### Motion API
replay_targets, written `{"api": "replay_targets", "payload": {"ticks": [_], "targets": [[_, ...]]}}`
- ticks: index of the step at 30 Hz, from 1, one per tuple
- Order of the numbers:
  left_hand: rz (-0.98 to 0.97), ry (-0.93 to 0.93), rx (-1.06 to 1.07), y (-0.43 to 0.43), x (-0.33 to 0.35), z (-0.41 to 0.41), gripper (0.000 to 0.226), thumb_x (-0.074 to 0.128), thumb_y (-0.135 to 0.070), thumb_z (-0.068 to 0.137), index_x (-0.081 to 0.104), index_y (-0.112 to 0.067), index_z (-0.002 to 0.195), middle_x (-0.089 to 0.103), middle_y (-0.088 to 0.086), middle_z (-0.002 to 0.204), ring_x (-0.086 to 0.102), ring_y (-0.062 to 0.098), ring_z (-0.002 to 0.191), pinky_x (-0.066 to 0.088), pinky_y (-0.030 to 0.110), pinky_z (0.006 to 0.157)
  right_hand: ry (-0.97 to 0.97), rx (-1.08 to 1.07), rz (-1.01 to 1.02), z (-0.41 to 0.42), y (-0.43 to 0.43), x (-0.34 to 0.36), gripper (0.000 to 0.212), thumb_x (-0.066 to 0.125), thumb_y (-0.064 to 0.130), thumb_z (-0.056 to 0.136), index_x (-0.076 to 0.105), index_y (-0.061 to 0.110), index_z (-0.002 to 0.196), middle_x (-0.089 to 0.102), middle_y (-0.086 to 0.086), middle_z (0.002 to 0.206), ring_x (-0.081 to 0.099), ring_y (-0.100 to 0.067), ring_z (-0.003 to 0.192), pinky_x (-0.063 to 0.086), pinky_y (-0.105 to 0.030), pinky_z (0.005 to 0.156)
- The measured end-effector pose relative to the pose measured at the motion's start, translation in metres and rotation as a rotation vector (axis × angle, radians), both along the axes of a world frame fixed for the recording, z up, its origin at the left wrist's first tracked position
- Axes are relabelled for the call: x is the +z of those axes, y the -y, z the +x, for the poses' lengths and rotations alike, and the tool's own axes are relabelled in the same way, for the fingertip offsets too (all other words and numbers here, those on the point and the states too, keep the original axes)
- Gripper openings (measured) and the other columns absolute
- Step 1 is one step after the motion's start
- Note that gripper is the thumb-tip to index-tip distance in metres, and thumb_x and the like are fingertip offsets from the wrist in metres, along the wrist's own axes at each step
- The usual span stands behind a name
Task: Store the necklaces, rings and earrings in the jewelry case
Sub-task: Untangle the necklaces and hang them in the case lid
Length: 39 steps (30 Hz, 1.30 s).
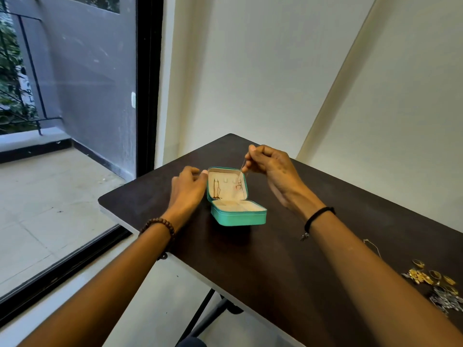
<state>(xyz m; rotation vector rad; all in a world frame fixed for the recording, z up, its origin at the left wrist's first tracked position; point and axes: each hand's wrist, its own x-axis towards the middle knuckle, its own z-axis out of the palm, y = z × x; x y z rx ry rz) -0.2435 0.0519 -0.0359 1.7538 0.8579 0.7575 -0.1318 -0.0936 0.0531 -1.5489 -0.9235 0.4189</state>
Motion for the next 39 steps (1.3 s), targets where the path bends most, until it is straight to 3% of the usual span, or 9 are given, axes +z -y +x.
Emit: {"api": "replay_targets", "payload": {"ticks": [2, 4, 8, 12, 15, 23, 31, 36, 39], "targets": [[0.008, -0.076, -0.031, -0.004, -0.012, 0.006, 0.042, 0.044, -0.054, 0.097, 0.055, -0.023, 0.125, 0.055, -0.005, 0.121, 0.05, 0.019, 0.12, 0.045, 0.044, 0.103, -0.015, 0.004, -0.003, 0.001, -0.008, -0.005, 0.025, 0.057, 0.026, 0.102, 0.067, 0.008, 0.088, 0.067, -0.006, 0.078, 0.068, -0.018, 0.079, 0.055, -0.033, 0.092], [0.036, -0.126, -0.036, -0.002, -0.014, 0.008, 0.045, 0.04, -0.055, 0.098, 0.054, -0.024, 0.128, 0.05, -0.007, 0.121, 0.045, 0.02, 0.125, 0.04, 0.046, 0.108, -0.019, 0.012, -0.015, 0.0, -0.015, -0.01, 0.025, 0.057, 0.026, 0.102, 0.067, 0.008, 0.087, 0.067, -0.006, 0.079, 0.067, -0.017, 0.079, 0.056, -0.027, 0.086], [0.078, -0.108, -0.05, 0.003, -0.012, 0.01, 0.044, 0.043, -0.055, 0.097, 0.055, -0.026, 0.128, 0.063, -0.006, 0.124, 0.051, 0.017, 0.122, 0.038, 0.044, 0.108, -0.002, 0.021, -0.038, -0.003, -0.021, -0.019, 0.026, 0.056, 0.024, 0.103, 0.067, 0.005, 0.089, 0.067, -0.008, 0.078, 0.067, -0.013, 0.076, 0.052, -0.017, 0.073], [0.095, -0.041, -0.046, 0.008, -0.009, 0.003, 0.04, 0.047, -0.061, 0.094, 0.06, -0.037, 0.123, 0.07, -0.015, 0.109, 0.06, 0.006, 0.107, 0.04, 0.045, 0.106, 0.019, 0.045, -0.064, -0.002, -0.021, -0.027, 0.028, 0.055, 0.026, 0.103, 0.067, 0.006, 0.088, 0.068, -0.014, 0.082, 0.068, -0.02, 0.082, 0.058, -0.031, 0.085], [0.018, 0.08, -0.12, 0.007, -0.009, 0.0, 0.039, 0.054, -0.062, 0.09, 0.062, -0.039, 0.121, 0.072, -0.017, 0.103, 0.066, -0.001, 0.096, 0.053, 0.041, 0.094, 0.0, 0.054, -0.063, 0.0, -0.017, -0.027, 0.03, 0.055, 0.027, 0.103, 0.067, 0.001, 0.092, 0.068, -0.015, 0.084, 0.07, -0.021, 0.083, 0.059, -0.032, 0.081], [-0.1, 0.296, -0.24, 0.004, -0.012, -0.006, 0.038, 0.066, -0.043, 0.089, 0.065, -0.024, 0.122, 0.073, -0.006, 0.11, 0.07, 0.007, 0.101, 0.058, 0.041, 0.089, 0.224, 0.075, -0.132, -0.001, -0.003, -0.015, 0.031, 0.057, 0.029, 0.101, 0.069, 0.0, 0.099, 0.073, -0.007, 0.088, 0.072, -0.014, 0.086, 0.056, -0.022, 0.081], [-0.133, 0.394, -0.275, 0.004, -0.012, -0.006, 0.032, 0.067, -0.028, 0.092, 0.066, -0.015, 0.121, 0.073, 0.0, 0.11, 0.069, 0.01, 0.103, 0.057, 0.038, 0.092, 0.579, -0.023, -0.271, -0.003, -0.001, -0.012, 0.021, 0.056, 0.034, 0.102, 0.068, 0.015, 0.1, 0.073, 0.006, 0.091, 0.07, -0.008, 0.09, 0.06, -0.033, 0.083], [-0.144, 0.421, -0.272, 0.005, -0.01, -0.006, 0.031, 0.067, -0.025, 0.091, 0.066, -0.013, 0.12, 0.073, 0.001, 0.11, 0.069, 0.01, 0.103, 0.058, 0.032, 0.089, 1.049, -0.206, -0.239, 0.01, -0.01, -0.029, 0.023, 0.058, 0.036, 0.1, 0.069, 0.017, 0.104, 0.061, 0.001, 0.1, 0.059, -0.015, 0.088, 0.057, -0.039, 0.071], [-0.152, 0.43, -0.272, 0.005, -0.01, -0.006, 0.032, 0.068, -0.024, 0.091, 0.066, -0.013, 0.12, 0.073, 0.001, 0.109, 0.069, 0.01, 0.103, 0.058, 0.028, 0.087, 1.249, -0.301, -0.183, 0.011, -0.013, -0.035, 0.037, 0.05, 0.043, 0.095, 0.072, 0.013, 0.101, 0.061, -0.006, 0.096, 0.058, -0.024, 0.081, 0.055, -0.04, 0.061]]}}
